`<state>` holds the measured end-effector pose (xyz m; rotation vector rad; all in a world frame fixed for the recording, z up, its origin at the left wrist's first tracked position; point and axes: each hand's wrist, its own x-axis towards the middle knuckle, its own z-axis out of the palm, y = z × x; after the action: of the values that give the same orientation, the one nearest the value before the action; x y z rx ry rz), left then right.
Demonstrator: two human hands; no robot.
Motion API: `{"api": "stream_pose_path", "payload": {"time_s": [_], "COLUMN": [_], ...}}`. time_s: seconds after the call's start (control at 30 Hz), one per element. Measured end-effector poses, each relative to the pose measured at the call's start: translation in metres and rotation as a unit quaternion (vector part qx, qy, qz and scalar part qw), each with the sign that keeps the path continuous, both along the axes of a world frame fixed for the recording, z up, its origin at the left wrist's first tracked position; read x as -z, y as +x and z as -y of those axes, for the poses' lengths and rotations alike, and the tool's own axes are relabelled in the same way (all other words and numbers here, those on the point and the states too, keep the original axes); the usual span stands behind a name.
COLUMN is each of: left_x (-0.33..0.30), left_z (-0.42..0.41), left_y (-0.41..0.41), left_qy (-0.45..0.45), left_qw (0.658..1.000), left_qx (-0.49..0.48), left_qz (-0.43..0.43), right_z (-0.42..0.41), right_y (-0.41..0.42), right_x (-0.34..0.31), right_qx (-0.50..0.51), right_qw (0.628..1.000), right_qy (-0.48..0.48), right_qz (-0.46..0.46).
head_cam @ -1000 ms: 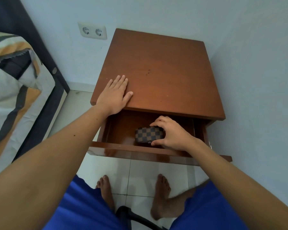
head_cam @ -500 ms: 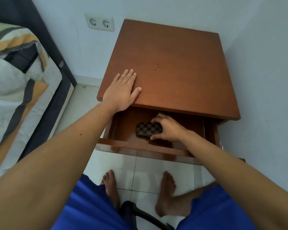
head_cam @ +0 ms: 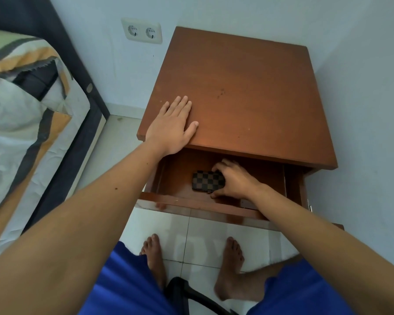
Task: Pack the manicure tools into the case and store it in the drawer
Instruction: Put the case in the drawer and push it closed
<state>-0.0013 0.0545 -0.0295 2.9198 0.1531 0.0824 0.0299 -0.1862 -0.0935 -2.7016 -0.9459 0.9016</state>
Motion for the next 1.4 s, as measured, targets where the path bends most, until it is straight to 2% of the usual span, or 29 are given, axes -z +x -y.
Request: {"api": "stream_pose_path", "payload": {"time_s": [0.2,0.33,0.5,0.67,0.73,0.83,0.93,1.0,1.17,1.4], "left_x": [0.001,-0.001,-0.011,-0.011,-0.011,-0.012,-0.014,-0.016,-0.022,-0.032], "left_z": [-0.002,-0.003,0.002,0.017,0.024,0.035,0.04,0.041,0.042,0.051], "left_y": [0.001,-0.002,-0.023,-0.057,-0.067,-0.08,-0.089,-0.092,-0.091,-0.091], "left_qy": [-0.004,-0.047,-0.099,-0.013,0.02,0.057,0.066,0.066,0.055,-0.002], "left_qw": [1.0,0.999,0.993,0.992,0.989,0.983,0.98,0.979,0.982,0.997], "left_qx": [-0.002,-0.005,0.056,0.121,0.138,0.154,0.163,0.162,0.145,0.065], "left_qz": [0.008,0.025,0.007,-0.04,-0.056,-0.078,-0.097,-0.107,-0.106,-0.046], "right_z": [0.006,0.016,0.047,0.083,0.09,0.095,0.096,0.093,0.092,0.089], "right_y": [-0.002,-0.015,-0.032,-0.034,-0.033,-0.035,-0.037,-0.036,-0.036,-0.025], "right_x": [-0.016,-0.04,-0.066,-0.088,-0.093,-0.096,-0.092,-0.091,-0.093,-0.089], "right_qx": [-0.016,-0.038,-0.028,-0.008,-0.015,-0.019,-0.049,-0.057,-0.034,0.024], "right_qw": [0.998,0.988,0.969,0.951,0.955,0.981,0.989,0.989,0.986,0.965], "right_qy": [0.066,0.144,0.242,0.288,0.265,0.163,0.086,0.067,0.085,0.156], "right_qz": [0.011,0.028,0.038,0.111,0.133,0.104,0.109,0.121,0.139,0.209]}}
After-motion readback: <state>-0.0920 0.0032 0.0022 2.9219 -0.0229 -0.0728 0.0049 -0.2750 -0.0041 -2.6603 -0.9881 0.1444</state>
